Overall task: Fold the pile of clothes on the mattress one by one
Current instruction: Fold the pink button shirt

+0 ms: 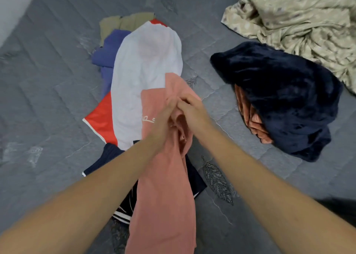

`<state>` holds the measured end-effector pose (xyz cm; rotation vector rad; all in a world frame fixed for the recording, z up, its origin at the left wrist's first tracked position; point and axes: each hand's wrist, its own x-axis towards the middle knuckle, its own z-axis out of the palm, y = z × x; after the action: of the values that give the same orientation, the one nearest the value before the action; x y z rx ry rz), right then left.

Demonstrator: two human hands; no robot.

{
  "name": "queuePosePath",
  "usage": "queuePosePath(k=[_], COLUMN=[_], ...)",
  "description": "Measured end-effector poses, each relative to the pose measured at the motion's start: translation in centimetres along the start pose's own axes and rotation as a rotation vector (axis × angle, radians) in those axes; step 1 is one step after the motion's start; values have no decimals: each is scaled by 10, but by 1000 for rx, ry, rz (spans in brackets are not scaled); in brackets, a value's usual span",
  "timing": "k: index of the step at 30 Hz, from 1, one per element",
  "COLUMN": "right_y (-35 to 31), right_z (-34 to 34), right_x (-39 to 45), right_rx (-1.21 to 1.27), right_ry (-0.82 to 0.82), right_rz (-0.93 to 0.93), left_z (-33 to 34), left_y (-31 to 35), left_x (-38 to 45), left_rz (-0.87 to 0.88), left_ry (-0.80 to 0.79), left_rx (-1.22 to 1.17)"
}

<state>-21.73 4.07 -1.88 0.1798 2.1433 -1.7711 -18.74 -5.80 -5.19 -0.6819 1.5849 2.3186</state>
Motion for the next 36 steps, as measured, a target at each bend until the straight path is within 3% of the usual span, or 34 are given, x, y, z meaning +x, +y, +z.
queuePosePath(k=[2,4,6,8,10,12,14,17,20,23,26,29,31,33,36], right_y=[2,22,46,66,81,89,93,92,86,95,109,113,123,139,149], right_z=[22,33,35,32,30,31,29,22,11,1,1,12,19,17,13], right_x=[2,4,6,4,5,3,3,7,13,17,16,-1,-14,-26,-57], right_rx=[-39,-224,-566,-648,-471,-113,26,-9,-117,-323,-766,-1057,-1139,-1192,-985], right_ry=[-170,-215,-56,157,230,169,133,158,209,229,198,248,7,-142,-9], right_rz=[31,1,-138,-109,174,471,522,436,232,89,169,-231,-361,-219,-158], left_z=[-39,-74,-91,-93,-92,-92,-92,-97,-102,-102,-98,-87,-83,-96,-124], left_y=[8,7,3,-4,-11,-17,-21,-21,-17,-22,-33,-40,-49,-68,-90], left_x=[11,18,18,17,13,11,12,17,20,23,25,10,-7,-23,-57], left_rz=[18,-7,-67,5,93,107,94,38,25,51,118,446,597,462,428], left_ry=[199,323,353,350,368,410,442,422,316,299,316,375,124,-103,-90], left_rx=[109,364,595,755,822,806,807,725,576,625,878,1322,1527,1735,1722])
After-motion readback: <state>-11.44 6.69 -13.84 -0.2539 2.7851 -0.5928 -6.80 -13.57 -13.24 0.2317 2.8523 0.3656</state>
